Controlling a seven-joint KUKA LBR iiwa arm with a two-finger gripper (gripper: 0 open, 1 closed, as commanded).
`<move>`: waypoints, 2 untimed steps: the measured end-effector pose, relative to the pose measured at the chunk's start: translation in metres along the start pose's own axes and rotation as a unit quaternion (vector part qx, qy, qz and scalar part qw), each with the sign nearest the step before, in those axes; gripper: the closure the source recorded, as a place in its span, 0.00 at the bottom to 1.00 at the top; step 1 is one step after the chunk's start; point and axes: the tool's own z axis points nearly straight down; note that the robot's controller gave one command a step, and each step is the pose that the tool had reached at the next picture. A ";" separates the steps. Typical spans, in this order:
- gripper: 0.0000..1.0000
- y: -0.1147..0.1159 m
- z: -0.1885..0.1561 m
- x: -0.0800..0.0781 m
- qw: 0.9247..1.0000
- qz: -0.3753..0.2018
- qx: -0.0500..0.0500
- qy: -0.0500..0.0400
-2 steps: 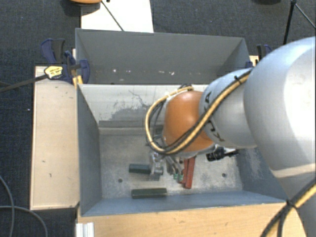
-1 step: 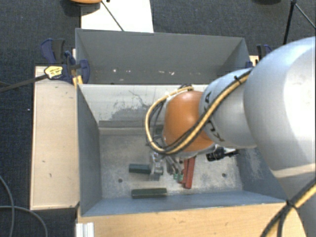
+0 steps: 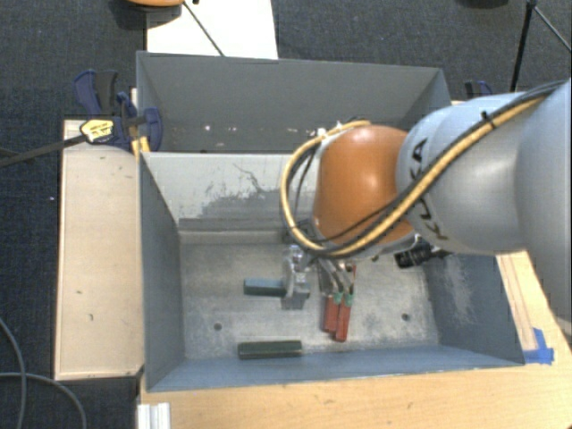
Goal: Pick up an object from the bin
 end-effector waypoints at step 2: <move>1.00 -0.002 -0.085 0.020 1.000 0.007 0.000 0.000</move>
Offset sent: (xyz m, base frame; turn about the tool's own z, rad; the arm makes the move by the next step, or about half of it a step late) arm -0.0209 -0.0011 0.0850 0.0154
